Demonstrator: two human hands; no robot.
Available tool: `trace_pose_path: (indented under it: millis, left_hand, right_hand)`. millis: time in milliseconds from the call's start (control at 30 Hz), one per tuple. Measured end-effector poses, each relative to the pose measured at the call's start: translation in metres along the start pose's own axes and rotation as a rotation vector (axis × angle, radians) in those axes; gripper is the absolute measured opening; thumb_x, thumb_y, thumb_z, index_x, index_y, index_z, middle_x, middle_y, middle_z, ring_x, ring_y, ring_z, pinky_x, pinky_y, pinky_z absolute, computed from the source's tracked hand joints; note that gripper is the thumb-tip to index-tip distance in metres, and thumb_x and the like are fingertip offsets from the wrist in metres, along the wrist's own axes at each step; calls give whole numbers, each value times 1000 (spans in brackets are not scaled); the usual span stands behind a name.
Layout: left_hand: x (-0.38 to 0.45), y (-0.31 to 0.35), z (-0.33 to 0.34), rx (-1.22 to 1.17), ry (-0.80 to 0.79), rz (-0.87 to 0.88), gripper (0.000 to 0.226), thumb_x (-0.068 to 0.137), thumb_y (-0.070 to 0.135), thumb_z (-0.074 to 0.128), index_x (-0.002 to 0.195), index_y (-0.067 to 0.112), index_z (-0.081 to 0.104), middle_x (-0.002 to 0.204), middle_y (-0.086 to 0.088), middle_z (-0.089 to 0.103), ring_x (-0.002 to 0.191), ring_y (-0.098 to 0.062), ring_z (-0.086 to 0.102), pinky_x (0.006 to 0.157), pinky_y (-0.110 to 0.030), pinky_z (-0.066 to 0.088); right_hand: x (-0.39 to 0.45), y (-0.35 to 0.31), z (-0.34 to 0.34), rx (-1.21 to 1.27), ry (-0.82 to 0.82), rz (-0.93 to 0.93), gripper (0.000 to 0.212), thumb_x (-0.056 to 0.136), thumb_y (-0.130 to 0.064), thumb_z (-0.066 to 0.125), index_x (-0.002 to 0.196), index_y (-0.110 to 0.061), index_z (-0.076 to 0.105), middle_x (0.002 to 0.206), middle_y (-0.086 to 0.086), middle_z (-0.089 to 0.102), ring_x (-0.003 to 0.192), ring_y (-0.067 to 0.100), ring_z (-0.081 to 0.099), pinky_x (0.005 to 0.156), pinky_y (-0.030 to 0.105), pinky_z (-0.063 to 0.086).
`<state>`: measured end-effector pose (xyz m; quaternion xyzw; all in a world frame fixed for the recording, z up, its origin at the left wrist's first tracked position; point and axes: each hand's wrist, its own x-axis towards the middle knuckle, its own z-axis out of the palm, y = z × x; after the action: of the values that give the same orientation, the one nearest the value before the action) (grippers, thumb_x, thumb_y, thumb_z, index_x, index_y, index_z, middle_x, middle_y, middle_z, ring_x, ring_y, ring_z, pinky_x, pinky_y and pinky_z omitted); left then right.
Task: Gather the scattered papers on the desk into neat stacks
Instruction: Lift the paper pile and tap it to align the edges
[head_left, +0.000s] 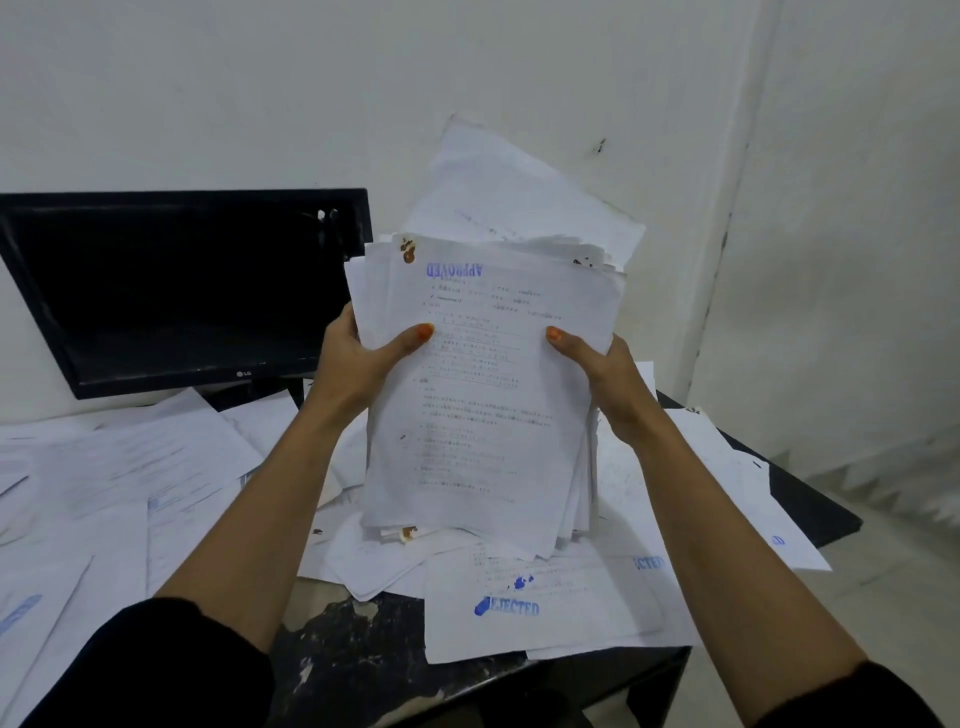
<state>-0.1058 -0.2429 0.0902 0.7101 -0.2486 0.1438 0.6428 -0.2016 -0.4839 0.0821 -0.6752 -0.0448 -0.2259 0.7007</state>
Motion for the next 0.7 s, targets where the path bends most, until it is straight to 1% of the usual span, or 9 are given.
trace_pose_path:
  millis: [100, 233, 300, 400, 433, 500, 567, 600, 700]
  left_hand:
    - [-3, 0, 1, -8, -7, 1, 61, 76, 49, 75, 123, 26, 45, 110, 14, 61, 94, -5, 65, 70, -19, 56]
    - [-19, -14, 6, -39, -34, -62, 67, 83, 57, 58, 132, 19, 33, 114, 18, 54, 98, 1, 60, 73, -14, 49]
    - [-29, -27, 6, -69, -102, -130, 71, 85, 64, 52, 140, 21, 39, 122, 15, 59, 104, -3, 63, 81, -21, 51]
    - [-42, -39, 7, -132, -162, -247, 65, 89, 72, 33, 139, 34, 46, 131, 11, 60, 114, -10, 61, 96, -35, 50]
    - [-44, -40, 7, -161, -156, -276, 57, 92, 69, 25, 136, 38, 47, 128, 13, 60, 113, -8, 60, 96, -35, 50]
    - [-46, -35, 7, -181, -148, -291, 44, 98, 57, 14, 125, 46, 46, 117, 20, 60, 102, 1, 61, 84, -25, 52]
    - [-43, -25, 4, -147, -139, -265, 39, 100, 53, 15, 117, 48, 49, 110, 24, 61, 94, 7, 64, 76, -19, 51]
    - [-39, -18, 1, -131, -127, -238, 39, 99, 57, 20, 118, 45, 53, 110, 22, 64, 95, 6, 66, 78, -21, 51]
    - [-15, 1, -9, -96, -65, -113, 66, 85, 76, 37, 128, 29, 57, 122, 4, 67, 109, -13, 65, 92, -39, 53]
  right_hand:
    - [2, -2, -3, 64, 25, -5, 37, 87, -30, 65, 123, -23, 58, 117, -2, 68, 103, 16, 68, 84, 33, 56]
    - [2, 3, 1, 101, 33, -36, 45, 88, -17, 68, 130, -17, 54, 121, 2, 66, 106, 20, 67, 85, 36, 57]
    - [1, 6, 3, 102, 38, -31, 44, 87, -14, 69, 129, -16, 55, 120, 1, 67, 105, 19, 67, 84, 35, 57]
    - [1, 9, 3, 95, 56, -10, 44, 85, -16, 71, 127, -14, 57, 119, 2, 68, 105, 22, 67, 86, 38, 57]
    - [1, 9, 3, 93, 63, -4, 42, 85, -17, 72, 125, -14, 59, 117, 2, 69, 104, 22, 68, 86, 38, 57]
    - [2, 9, 3, 91, 69, -1, 40, 83, -17, 73, 122, -15, 60, 115, 1, 70, 102, 21, 68, 84, 37, 57]
    - [2, 9, 4, 87, 70, -4, 42, 82, -18, 74, 122, -15, 60, 115, 2, 70, 101, 21, 69, 84, 38, 58]
    - [2, 9, 4, 81, 71, -9, 42, 81, -18, 74, 121, -15, 61, 114, 2, 70, 101, 21, 69, 84, 39, 58]
    - [2, 9, 5, 39, 77, -33, 34, 81, -19, 75, 113, -20, 63, 111, 0, 71, 99, 20, 69, 83, 40, 58]
